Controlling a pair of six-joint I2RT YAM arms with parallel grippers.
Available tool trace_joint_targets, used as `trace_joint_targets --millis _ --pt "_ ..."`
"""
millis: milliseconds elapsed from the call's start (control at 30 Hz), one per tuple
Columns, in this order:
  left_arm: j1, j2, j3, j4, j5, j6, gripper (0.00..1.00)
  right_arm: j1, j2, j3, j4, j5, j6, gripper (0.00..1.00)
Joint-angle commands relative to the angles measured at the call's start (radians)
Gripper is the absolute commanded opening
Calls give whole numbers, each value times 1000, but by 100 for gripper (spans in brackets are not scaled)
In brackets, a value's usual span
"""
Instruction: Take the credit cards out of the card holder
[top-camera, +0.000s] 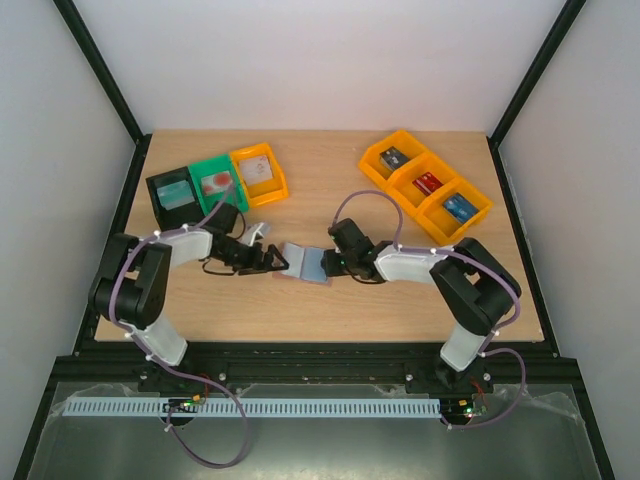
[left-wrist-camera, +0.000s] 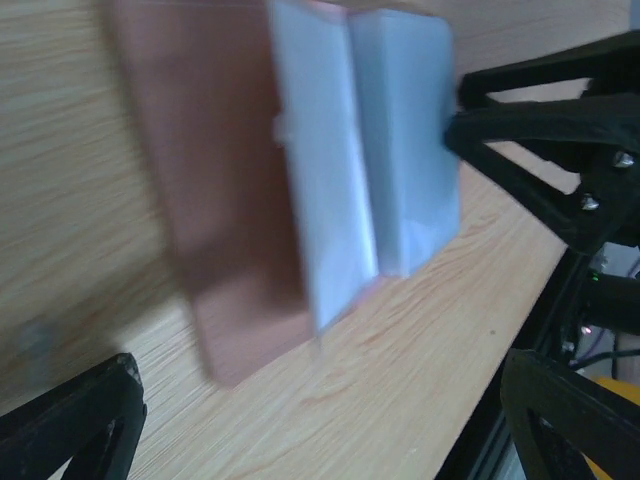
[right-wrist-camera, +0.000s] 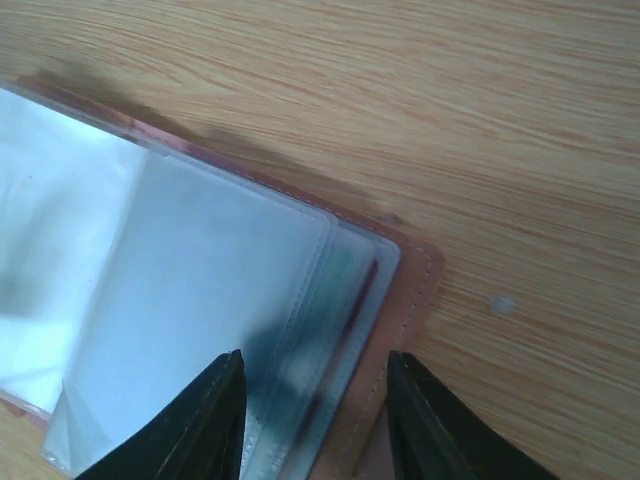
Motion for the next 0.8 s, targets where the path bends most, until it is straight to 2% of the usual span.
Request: trace_joint_targets --millis 0,133,300,400,467,500,533,600,633,767 --pt "-78 74 13 94 18 -69 99 -1 63 55 -11 -87 -2 35" --pt "-110 144 59 86 53 -83 98 1 60 51 38 -164 33 25" --pt "-156 145 53 129 88 -104 88 2 31 21 141 -234 71 22" --pt "-163 147 66 133 101 -107 72 2 24 22 149 -251 70 20" --pt "-161 152 83 116 77 -88 57 2 14 21 145 -249 66 19" --pt "-160 153 86 111 63 -82 45 2 8 20 142 -248 64 19" --pt "-160 152 87 107 48 -77 27 2 4 18 140 -248 62 19" --pt "-158 135 80 105 26 -73 6 2 -11 14 130 -246 54 19" --pt "-157 122 76 107 21 -71 2 2 -26 11 122 -242 48 19" --pt "-152 17 48 118 9 -49 2 0 -143 -5 111 -243 5 23"
